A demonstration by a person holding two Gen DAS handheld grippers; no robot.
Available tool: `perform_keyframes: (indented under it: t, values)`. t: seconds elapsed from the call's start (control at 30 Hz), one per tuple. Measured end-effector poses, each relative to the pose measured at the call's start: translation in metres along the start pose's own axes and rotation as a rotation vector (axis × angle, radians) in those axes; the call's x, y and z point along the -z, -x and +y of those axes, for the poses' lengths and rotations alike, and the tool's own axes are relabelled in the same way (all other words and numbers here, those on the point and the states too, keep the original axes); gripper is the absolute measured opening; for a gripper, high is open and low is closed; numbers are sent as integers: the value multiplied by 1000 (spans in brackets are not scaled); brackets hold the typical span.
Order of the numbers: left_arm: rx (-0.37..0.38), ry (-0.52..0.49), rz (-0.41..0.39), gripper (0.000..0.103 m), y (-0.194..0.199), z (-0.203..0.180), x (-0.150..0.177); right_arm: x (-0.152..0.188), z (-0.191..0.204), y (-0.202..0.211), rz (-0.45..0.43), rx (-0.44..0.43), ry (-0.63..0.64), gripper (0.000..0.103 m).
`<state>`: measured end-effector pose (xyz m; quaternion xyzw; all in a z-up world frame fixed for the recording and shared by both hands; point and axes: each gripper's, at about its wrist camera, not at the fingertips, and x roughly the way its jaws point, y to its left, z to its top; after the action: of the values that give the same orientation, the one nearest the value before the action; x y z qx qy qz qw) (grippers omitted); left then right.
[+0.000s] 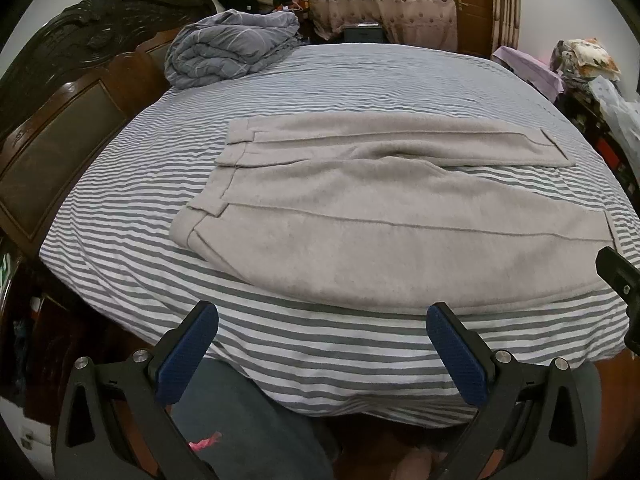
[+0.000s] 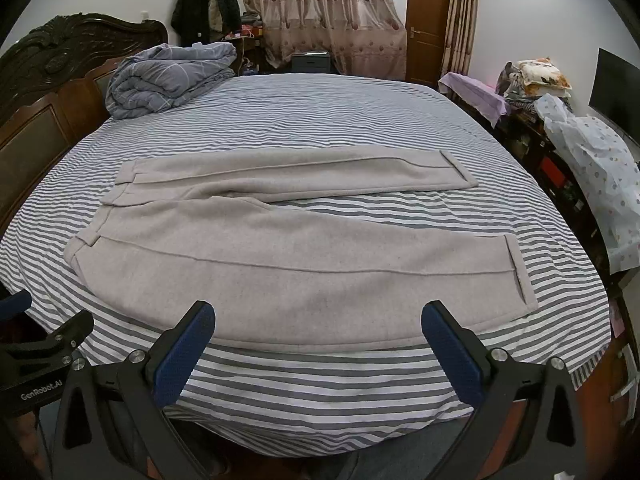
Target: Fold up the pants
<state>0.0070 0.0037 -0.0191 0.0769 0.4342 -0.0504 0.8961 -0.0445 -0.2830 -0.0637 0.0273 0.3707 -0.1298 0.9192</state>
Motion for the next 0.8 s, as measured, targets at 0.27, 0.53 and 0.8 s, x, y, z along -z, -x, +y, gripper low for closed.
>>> perform_keyframes:
  t: [0.27, 0.53, 0.8]
  values:
    - [-19, 11, -33, 103, -3, 3, 3, 1, -1, 0, 1, -2, 3, 102]
    - [-6, 9, -24, 103, -9, 4, 6, 3, -1, -2, 2, 0, 8, 102]
    - [17, 4, 11, 103, -17, 0, 10, 2, 0, -3, 5, 0, 9, 102]
